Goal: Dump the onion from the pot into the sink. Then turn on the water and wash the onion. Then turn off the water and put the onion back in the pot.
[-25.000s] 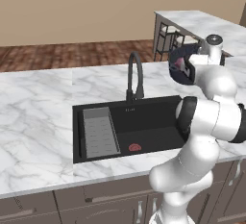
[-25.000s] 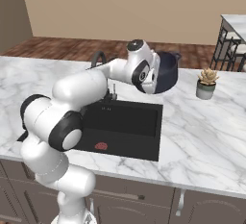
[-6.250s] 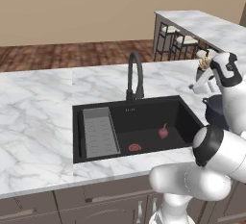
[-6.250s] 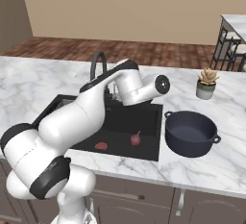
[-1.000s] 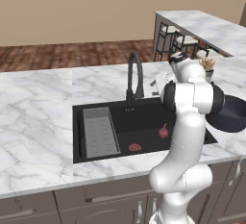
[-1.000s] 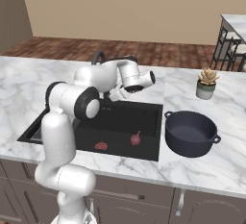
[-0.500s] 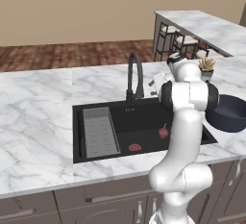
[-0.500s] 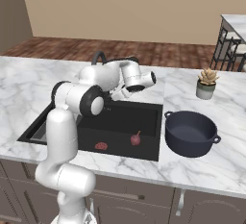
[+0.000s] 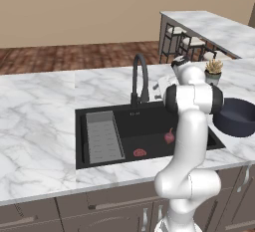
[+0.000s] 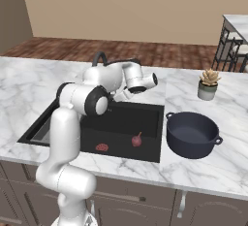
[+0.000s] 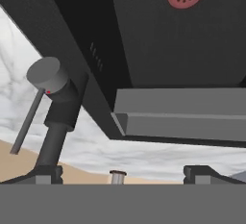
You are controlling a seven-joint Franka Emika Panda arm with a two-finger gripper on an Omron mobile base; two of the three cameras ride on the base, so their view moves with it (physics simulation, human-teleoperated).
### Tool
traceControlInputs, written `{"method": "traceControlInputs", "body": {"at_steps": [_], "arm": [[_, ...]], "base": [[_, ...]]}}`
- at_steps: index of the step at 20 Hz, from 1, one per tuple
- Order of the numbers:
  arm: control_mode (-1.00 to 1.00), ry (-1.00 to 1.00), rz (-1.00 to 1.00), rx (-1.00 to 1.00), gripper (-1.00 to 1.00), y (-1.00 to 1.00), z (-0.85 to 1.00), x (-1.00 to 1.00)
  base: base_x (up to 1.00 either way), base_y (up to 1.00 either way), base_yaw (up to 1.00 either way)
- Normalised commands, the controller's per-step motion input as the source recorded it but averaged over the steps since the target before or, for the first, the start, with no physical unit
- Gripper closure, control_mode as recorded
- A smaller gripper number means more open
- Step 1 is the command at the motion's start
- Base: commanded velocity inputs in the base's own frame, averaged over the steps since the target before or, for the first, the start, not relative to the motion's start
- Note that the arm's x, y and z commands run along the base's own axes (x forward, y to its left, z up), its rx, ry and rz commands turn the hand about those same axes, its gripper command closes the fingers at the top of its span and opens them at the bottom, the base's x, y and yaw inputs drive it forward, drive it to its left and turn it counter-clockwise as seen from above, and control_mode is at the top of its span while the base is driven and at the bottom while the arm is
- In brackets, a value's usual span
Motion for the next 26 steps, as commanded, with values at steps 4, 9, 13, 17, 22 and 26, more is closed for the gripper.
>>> {"method": "traceControlInputs", "body": {"at_steps": [4,9,13,17,22,26], "arm": [[-1.0,0.0,0.0,0.0,-1.0,0.03,-0.1,0.17],[-1.0,0.0,0.0,0.0,-1.0,0.06,-0.08,0.08],[-1.0,0.0,0.0,0.0,-1.0,0.05,-0.06,0.0],[-1.0,0.0,0.0,0.0,-1.0,0.01,-0.09,0.09],[-1.0,0.0,0.0,0.0,-1.0,0.01,-0.11,0.15],[-1.0,0.0,0.0,0.0,-1.0,0.01,-0.11,0.26]], "base": [[0.0,0.0,0.0],[0.0,0.0,0.0],[0.0,0.0,0.0],[0.0,0.0,0.0],[0.0,0.0,0.0],[0.0,0.0,0.0]]}}
